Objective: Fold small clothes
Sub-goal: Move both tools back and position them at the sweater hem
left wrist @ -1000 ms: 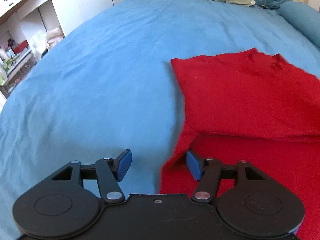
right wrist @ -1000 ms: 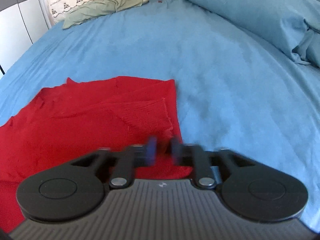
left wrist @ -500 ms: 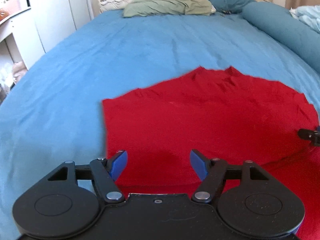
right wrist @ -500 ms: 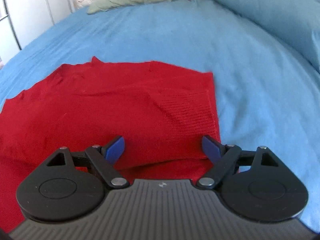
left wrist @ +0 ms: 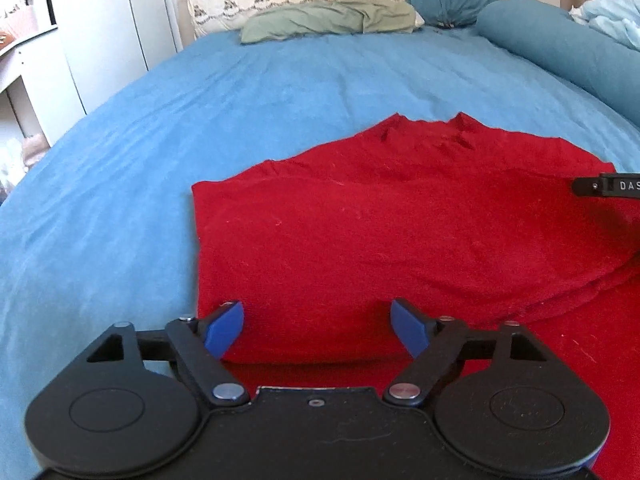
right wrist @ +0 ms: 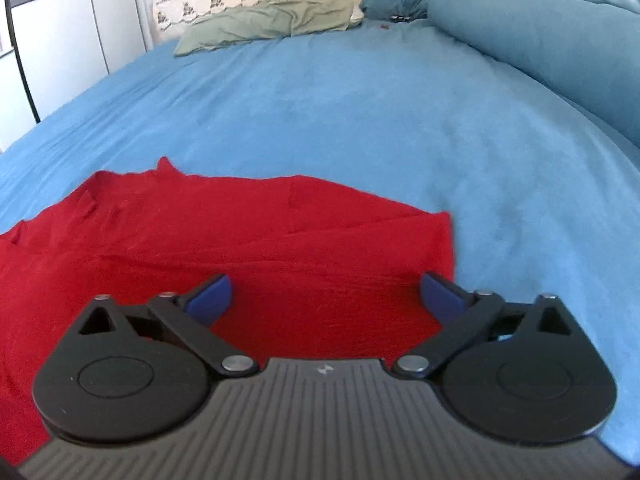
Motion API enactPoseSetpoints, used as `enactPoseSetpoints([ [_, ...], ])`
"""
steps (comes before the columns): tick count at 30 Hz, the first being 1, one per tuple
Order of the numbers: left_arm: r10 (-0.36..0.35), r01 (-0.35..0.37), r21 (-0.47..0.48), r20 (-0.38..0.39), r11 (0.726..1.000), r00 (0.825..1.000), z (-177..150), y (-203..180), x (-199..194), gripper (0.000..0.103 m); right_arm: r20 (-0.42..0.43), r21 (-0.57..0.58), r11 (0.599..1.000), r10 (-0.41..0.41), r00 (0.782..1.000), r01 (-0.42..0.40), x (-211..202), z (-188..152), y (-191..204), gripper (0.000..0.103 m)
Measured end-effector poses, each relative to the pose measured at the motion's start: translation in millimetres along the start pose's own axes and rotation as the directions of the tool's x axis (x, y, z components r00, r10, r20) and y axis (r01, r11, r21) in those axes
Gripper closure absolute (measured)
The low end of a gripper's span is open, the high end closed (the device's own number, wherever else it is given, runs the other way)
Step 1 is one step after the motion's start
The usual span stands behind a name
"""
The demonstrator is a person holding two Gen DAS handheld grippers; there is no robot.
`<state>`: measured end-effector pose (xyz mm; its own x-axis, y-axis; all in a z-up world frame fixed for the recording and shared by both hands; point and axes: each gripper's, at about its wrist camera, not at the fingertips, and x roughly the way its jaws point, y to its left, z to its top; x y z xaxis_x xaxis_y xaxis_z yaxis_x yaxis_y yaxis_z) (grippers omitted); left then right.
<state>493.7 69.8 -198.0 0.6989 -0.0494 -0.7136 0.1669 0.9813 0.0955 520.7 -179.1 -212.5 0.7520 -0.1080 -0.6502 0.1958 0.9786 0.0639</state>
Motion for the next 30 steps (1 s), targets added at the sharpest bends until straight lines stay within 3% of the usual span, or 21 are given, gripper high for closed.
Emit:
enactPoseSetpoints([
  [6,0.028,-0.027,-0.019,0.067,0.999,0.997,-5.1,-1.4,-13.8,0.014,0.078,0.008,0.999,0.046,0.996,-0.047,-13.7,-4.0,-8.1,0.0],
  [8,0.051,-0.049,-0.016,0.099,0.999,0.994,-1.8,-3.7,-30.1,0.014,0.133,0.004,0.998,0.058,0.989,-0.059,-38.9,-1.2,-9.5,0.0],
  [11,0.032,-0.026,-0.043,0.145,0.999,0.989,2.6,-1.8,-71.2,0.013,0.2,0.008,0.996,0.084,0.976,-0.087,-87.2,7.5,-17.4,0.0],
  [13,0.003,0.007,-0.06,0.168,0.998,0.986,4.3,0.0,-104.5,0.0,0.222,0.007,0.995,0.094,0.97,-0.098,-129.7,6.2,-22.4,0.0],
  [16,-0.013,0.022,-0.044,0.188,0.999,0.982,0.2,-0.3,-155.3,0.0,0.209,0.019,0.994,0.101,0.973,-0.107,-188.2,0.5,-30.2,0.0],
  [23,-0.094,0.101,-0.047,0.127,0.994,0.987,-40.2,8.9,-254.4,0.0,0.171,-0.01,0.998,0.06,0.983,-0.059,-333.4,-48.2,-41.8,0.0],
  [30,-0.116,0.122,-0.086,0.073,0.989,0.991,-110.6,26.0,-295.4,0.0,0.109,0.002,0.998,0.061,0.992,-0.062,-408.1,-125.0,-52.6,0.0],
])
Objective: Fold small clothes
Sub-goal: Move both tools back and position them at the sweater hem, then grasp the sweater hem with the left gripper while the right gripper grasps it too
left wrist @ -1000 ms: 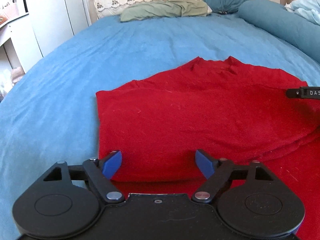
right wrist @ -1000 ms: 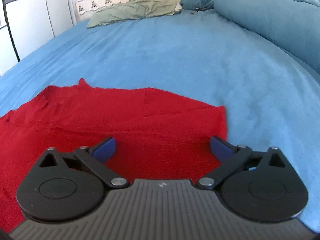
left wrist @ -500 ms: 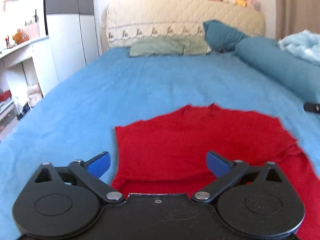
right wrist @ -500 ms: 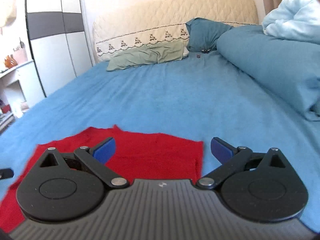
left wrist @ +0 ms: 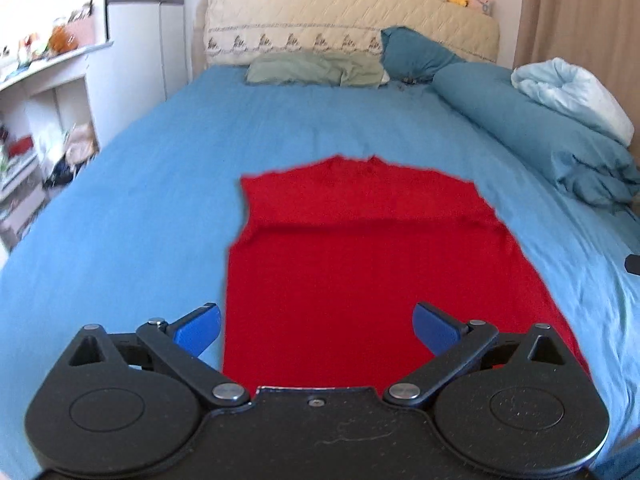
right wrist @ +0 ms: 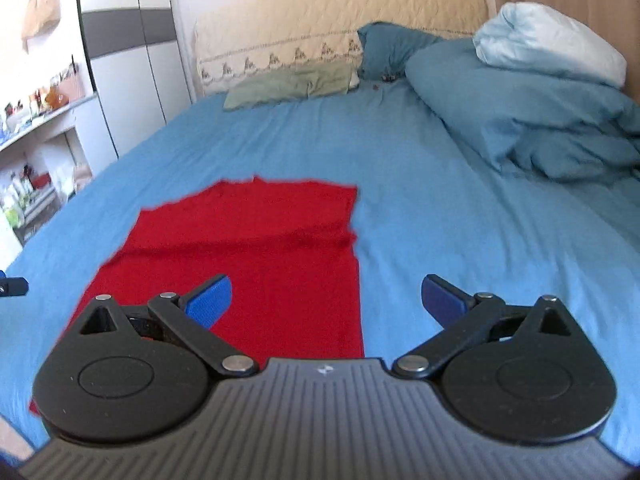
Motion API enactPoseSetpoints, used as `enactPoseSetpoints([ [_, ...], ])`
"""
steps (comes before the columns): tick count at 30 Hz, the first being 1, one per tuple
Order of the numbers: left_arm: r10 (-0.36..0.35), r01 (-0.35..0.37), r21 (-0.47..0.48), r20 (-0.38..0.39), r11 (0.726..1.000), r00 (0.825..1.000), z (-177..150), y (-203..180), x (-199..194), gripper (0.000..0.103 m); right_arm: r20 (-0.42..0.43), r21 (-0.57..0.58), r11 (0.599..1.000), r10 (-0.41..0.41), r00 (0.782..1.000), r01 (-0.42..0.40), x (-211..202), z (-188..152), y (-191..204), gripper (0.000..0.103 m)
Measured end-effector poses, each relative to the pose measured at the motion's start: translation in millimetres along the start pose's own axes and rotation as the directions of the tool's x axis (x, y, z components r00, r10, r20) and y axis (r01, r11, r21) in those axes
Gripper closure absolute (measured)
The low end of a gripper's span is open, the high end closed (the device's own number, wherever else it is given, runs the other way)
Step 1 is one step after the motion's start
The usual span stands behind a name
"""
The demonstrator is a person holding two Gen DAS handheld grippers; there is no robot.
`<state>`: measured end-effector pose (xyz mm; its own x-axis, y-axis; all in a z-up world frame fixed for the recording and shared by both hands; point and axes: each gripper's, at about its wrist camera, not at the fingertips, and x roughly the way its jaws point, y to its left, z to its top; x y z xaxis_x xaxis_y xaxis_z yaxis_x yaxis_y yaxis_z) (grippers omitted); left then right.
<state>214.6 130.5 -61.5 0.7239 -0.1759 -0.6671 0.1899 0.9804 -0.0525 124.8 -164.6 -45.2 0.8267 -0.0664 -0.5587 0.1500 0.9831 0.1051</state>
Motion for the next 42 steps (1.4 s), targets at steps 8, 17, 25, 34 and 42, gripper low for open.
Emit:
enactPoseSetpoints([
  [8,-0.005,-0.001,-0.068,-0.078,0.998,0.997,-72.0,23.3,4.3,0.001,-0.102,-0.014,1.0,-0.006,0.995,0.004,-16.7,-83.4,4.0,0.0],
  [17,0.03,-0.037,-0.076,-0.087,0.996,0.996,-112.4,29.1,15.1,0.009,-0.171,-0.017,1.0,-0.018,0.985,0.015,-7.8,-137.7,16.1,0.0],
  [25,0.043,-0.052,-0.086,-0.102,0.995,0.994,-139.3,35.9,27.3,0.029,-0.188,0.009,0.998,-0.054,0.981,0.057,3.9,-153.2,14.9,0.0],
  [34,0.031,-0.039,-0.102,-0.08,0.994,0.996,-139.8,35.1,27.4,0.042,-0.181,0.077,0.995,-0.053,0.982,0.067,6.5,-165.3,4.7,0.012],
  [42,0.007,-0.019,-0.124,-0.098,0.992,0.995,-135.9,36.4,28.7,0.053,-0.174,0.102,0.994,-0.018,0.985,0.036,8.5,-165.8,12.8,0.029],
])
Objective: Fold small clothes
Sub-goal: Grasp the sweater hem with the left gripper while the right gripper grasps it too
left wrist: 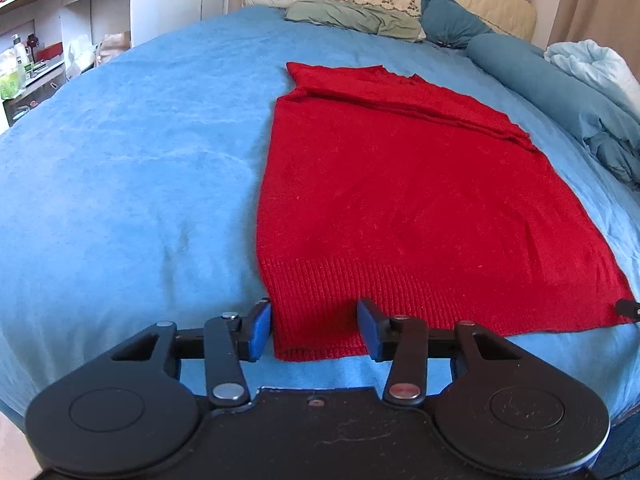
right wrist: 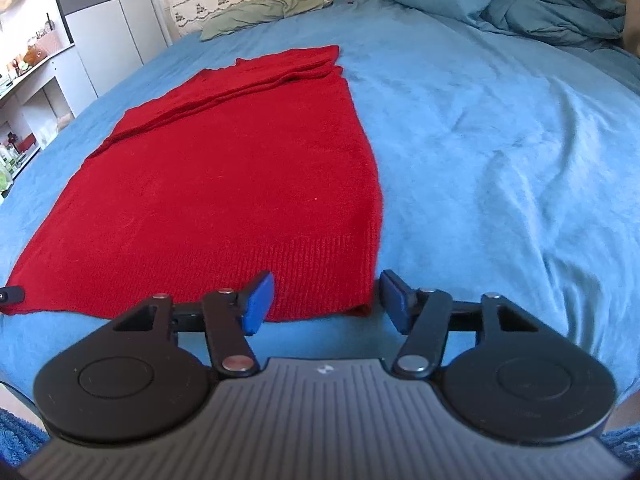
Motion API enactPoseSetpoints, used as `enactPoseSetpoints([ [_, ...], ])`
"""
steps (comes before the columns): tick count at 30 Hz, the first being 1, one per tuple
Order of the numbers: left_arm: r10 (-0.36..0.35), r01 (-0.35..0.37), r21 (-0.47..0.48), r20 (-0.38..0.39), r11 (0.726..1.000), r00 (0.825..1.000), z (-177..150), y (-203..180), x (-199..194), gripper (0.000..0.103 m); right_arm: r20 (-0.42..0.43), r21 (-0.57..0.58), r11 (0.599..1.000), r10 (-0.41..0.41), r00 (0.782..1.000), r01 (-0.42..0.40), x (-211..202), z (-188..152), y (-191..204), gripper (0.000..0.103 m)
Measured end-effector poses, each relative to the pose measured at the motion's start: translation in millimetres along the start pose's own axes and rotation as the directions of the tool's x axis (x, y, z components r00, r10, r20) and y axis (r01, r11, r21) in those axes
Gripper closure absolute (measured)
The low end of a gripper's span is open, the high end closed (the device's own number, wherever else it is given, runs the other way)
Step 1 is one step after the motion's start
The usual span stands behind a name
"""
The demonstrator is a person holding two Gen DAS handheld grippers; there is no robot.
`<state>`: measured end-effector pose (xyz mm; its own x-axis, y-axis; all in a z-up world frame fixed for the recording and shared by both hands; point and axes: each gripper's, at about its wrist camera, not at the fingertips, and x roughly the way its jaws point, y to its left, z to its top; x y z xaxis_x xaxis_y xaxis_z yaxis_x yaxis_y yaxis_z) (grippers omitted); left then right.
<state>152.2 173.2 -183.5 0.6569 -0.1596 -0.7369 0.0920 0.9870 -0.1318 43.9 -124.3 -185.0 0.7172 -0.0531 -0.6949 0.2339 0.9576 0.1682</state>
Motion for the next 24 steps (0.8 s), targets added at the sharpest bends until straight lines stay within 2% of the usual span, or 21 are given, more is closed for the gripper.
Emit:
enactPoseSetpoints([
  [2,-0.007,0.007,-0.015,-0.002,1.0,1.0,-0.1,1.8,0.6,0.053,0.004,0.007,1.0,0.002,1.0,-0.002,1.4,0.4,-0.4,0.031],
  [5,0.002,-0.002,0.015,-0.009,1.0,1.0,0.9,-2.0,1.1,0.056,-0.001,0.027,1.0,0.005,1.0,-0.005,3.6,1.3,-3.6,0.037],
  [7,-0.001,0.002,0.027,-0.013,1.0,1.0,0.9,-5.0,1.3,0.067,-0.001,0.037,0.999,0.005,1.0,-0.005,4.2,1.3,-4.5,0.041],
  [12,0.021,-0.02,0.051,-0.015,0.999,1.0,2.7,-14.0,1.5,0.086,0.001,0.014,1.0,-0.002,1.0,0.002,5.7,0.0,-0.6,0.05],
  [13,0.021,-0.02,0.05,-0.013,0.999,1.0,2.9,-14.1,1.0,0.093,0.001,0.007,1.0,-0.005,1.0,0.005,5.9,-0.1,-0.6,0.052],
  [15,0.026,-0.025,0.054,-0.009,0.998,1.0,4.0,-14.9,-0.6,0.095,0.001,-0.001,1.0,-0.007,1.0,0.007,6.3,-0.2,-1.5,0.07],
  [17,0.028,-0.028,0.072,-0.003,0.997,1.0,5.0,-16.2,-3.2,0.096,-0.004,-0.002,1.0,-0.007,1.0,0.007,6.4,1.3,-2.4,0.079],
  [24,0.018,-0.021,0.097,0.036,0.995,0.999,15.4,-20.6,-21.2,0.097,0.016,0.01,1.0,0.022,1.0,-0.022,-7.5,15.3,-4.9,0.082],
])
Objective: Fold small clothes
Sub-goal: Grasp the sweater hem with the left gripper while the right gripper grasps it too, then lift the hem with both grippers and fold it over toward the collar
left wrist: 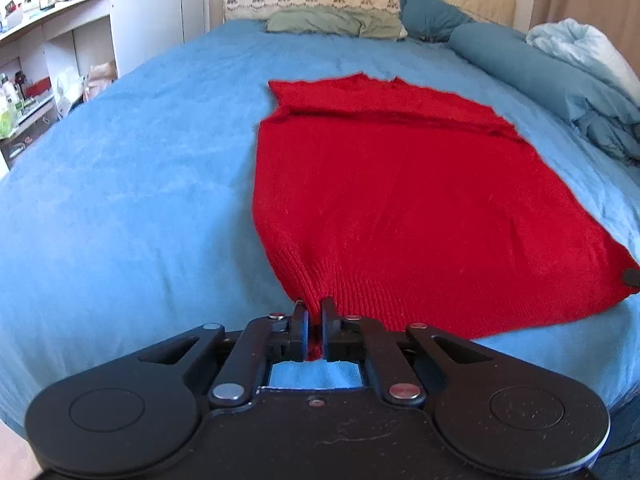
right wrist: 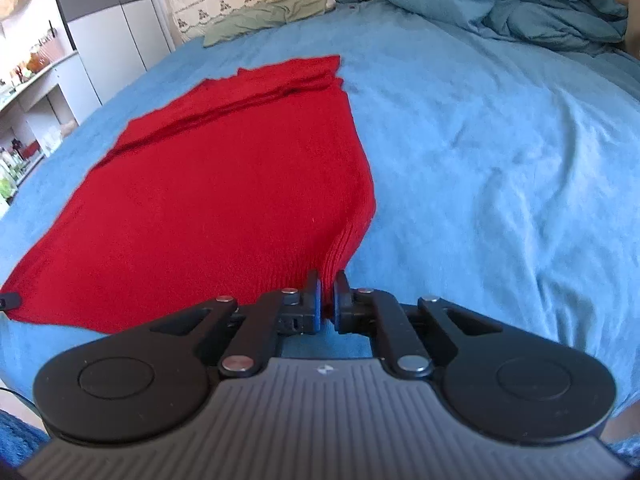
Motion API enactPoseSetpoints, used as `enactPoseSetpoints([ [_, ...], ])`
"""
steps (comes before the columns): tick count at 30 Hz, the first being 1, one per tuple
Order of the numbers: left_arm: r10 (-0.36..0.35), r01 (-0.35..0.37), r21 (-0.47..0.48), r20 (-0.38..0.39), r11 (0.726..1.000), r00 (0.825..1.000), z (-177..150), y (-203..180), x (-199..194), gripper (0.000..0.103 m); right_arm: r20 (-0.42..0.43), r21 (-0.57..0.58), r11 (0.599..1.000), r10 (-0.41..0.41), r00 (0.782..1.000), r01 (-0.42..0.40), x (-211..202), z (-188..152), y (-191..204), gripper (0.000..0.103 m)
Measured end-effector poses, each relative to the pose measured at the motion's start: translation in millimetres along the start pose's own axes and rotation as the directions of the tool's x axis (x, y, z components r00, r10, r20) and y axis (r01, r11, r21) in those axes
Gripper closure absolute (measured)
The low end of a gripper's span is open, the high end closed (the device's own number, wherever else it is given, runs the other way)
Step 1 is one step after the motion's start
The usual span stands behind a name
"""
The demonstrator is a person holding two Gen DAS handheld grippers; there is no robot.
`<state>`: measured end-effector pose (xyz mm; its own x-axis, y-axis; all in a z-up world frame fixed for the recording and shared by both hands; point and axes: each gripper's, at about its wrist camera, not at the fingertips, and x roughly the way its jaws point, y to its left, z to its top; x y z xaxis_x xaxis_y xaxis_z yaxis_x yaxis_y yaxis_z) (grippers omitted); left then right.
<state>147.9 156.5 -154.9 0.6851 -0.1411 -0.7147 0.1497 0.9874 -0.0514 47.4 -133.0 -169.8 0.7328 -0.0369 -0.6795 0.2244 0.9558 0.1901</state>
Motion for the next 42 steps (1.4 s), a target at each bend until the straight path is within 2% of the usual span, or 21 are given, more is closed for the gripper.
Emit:
enactPoseSetpoints([
  [4,0.01,-0.011,0.007,0.117,1.0,0.993,20.7,-6.2,-26.3,0.098,0.023,0.012,1.0,0.023,0.999,-0.023,-18.5,22.8,2.0,0.083],
  [8,0.008,-0.004,-0.023,0.201,1.0,0.98,61.6,-9.9,-38.6,0.098,0.071,0.023,0.998,0.049,0.996,-0.051,-35.5,60.7,9.8,0.083],
  [12,0.017,0.003,-0.08,0.252,0.997,0.968,122.5,-7.4,-27.6,0.098,0.116,0.025,0.996,0.085,0.99,-0.089,-34.3,115.5,17.8,0.083],
  [16,0.052,-0.019,-0.122,0.272,0.992,0.961,195.1,-6.1,5.2,0.098,0.148,-0.005,0.996,0.093,0.985,-0.094,-8.6,186.9,28.2,0.083],
  [22,0.157,-0.13,-0.125,0.235,0.984,0.959,289.5,-20.1,100.7,0.098,0.157,-0.054,0.997,0.063,0.986,-0.055,83.4,300.2,51.6,0.083],
  [26,0.23,-0.205,-0.159,0.162,0.966,0.96,317.7,-16.8,191.1,0.098,0.116,-0.035,0.999,0.035,0.993,-0.032,183.9,350.9,68.7,0.083],
  [29,0.257,-0.236,-0.197,0.088,0.951,0.962,316.1,-5.5,257.3,0.098,0.064,-0.059,0.998,-0.009,0.998,0.012,264.1,360.9,74.8,0.083],
  [32,0.279,-0.262,-0.22,0.051,0.94,0.959,308.6,9.0,303.1,0.098,0.044,-0.063,0.997,-0.039,0.998,0.042,320.5,358.4,69.2,0.083],
  [36,0.277,-0.255,-0.266,0.049,0.93,0.96,316.6,19.3,329.9,0.098,0.047,-0.022,0.999,-0.024,0.999,0.025,362.9,362.4,55.3,0.083],
  [39,0.281,-0.258,-0.275,0.046,0.926,0.959,324.5,17.7,336.5,0.098,0.048,-0.046,0.999,-0.017,0.999,0.019,380.2,367.3,55.9,0.083],
  [41,0.289,-0.27,-0.268,0.034,0.925,0.957,327.0,16.5,335.7,0.09,0.032,-0.066,0.997,-0.032,0.999,0.034,389.3,368.4,58.6,0.082],
  [42,0.293,-0.275,-0.265,0.03,0.924,0.956,327.7,16.5,332.1,0.078,0.019,-0.054,0.998,-0.029,0.999,0.029,389.5,368.1,56.5,0.078],
])
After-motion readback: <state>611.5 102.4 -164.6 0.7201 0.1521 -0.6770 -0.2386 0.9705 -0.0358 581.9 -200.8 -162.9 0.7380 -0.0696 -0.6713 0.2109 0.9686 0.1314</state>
